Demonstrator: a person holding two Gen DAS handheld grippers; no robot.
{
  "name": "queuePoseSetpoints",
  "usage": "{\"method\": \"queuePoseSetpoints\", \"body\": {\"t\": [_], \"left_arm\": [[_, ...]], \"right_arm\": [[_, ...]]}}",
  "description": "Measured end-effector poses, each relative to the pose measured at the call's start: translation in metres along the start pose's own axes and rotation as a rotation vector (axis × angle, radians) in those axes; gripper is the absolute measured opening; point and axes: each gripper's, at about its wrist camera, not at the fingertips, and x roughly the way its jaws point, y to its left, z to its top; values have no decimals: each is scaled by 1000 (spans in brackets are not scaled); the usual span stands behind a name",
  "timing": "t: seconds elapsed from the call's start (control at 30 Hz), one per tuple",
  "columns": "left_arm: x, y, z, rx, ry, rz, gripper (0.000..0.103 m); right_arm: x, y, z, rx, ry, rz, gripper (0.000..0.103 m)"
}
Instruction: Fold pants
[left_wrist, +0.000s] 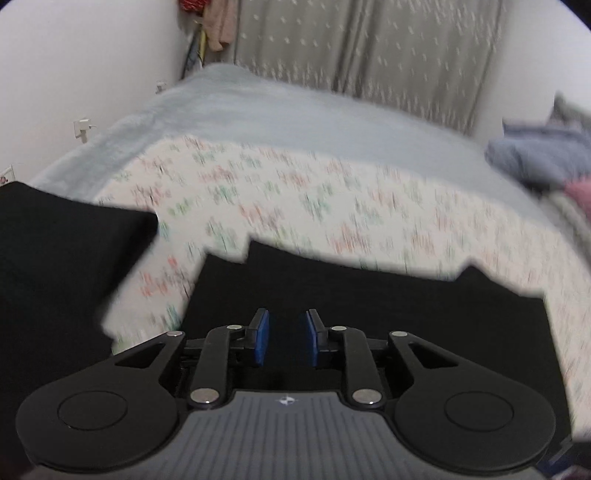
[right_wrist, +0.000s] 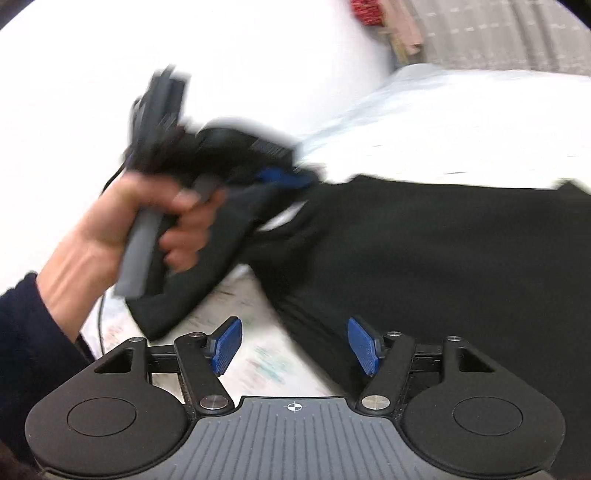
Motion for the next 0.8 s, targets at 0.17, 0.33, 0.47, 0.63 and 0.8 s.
{"method": "queuePoseSetpoints", "body": {"t": [0.17, 0.33, 0.47, 0.63, 0.8], "left_arm": [[1, -21, -25, -41, 90, -14, 27], [-33, -55, -24, -109, 28, -67, 35], [-39, -105, -51, -95, 28, -165, 36], [-11, -139, -84, -81, 91, -205, 36], [6, -148, -101, -14, 135, -151, 35]], "right_arm": [[-116, -52, 0, 30, -24, -91, 65], [-185, -86, 12, 81, -99, -120, 69], [-173, -122, -11, 139, -114, -121, 70], [-115, -142, -39, 161, -6, -142, 29], [-87, -142, -56, 101, 89, -220, 25]]}}
